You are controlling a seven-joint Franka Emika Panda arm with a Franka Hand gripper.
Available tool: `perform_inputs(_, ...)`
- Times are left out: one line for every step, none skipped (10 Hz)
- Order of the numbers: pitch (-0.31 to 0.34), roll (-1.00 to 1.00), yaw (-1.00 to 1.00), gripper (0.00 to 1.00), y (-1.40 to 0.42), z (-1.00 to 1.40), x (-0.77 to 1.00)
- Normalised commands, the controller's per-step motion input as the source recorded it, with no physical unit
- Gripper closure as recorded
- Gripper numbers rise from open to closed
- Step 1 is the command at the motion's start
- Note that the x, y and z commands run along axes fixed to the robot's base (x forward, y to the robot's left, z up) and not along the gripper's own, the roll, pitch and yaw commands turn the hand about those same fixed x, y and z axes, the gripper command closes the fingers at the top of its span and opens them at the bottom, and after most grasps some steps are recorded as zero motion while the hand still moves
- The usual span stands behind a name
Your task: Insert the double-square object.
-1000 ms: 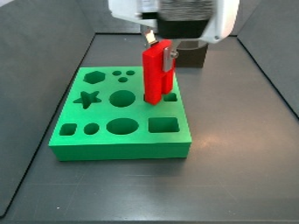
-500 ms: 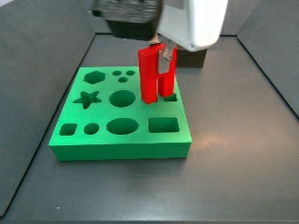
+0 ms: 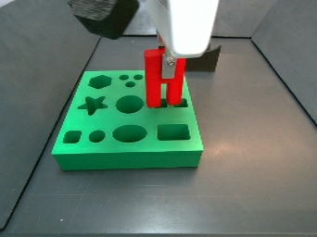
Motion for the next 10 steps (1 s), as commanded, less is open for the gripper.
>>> perform_inputs(0.187,0.20,-0.63,1.00,0.00,-0.12,0.07)
perform_inputs(0.163,0.21,-0.49,1.00,-0.17,-0.04,0.19)
perform_inputs(-0.021,0.00,0.00,1.00,0.00,0.00,-0.02)
perform_inputs(0.000,0.00,0.00,1.00,0.03,-0.10,0.00)
perform_inputs(0.059,0.06,-0.06,1.00,-0.06,-0.27,0.44)
perform_inputs(0.121,0.15,0.00,1.00,-0.10,-0.28,0.47)
perform_inputs(0.089,0.09,-0.02,1.00,-0.10,-0.26,0.43)
perform_inputs(0.053,0.09,-0.17,1.00,-0.17,-0.17,0.27)
perform_inputs(0.030,0.09,-0.23,1.00,-0.15,-0.15,0.10)
perform_inputs(0.061,0.10,-0.28,1.00,-0.05,-0.21,0.23)
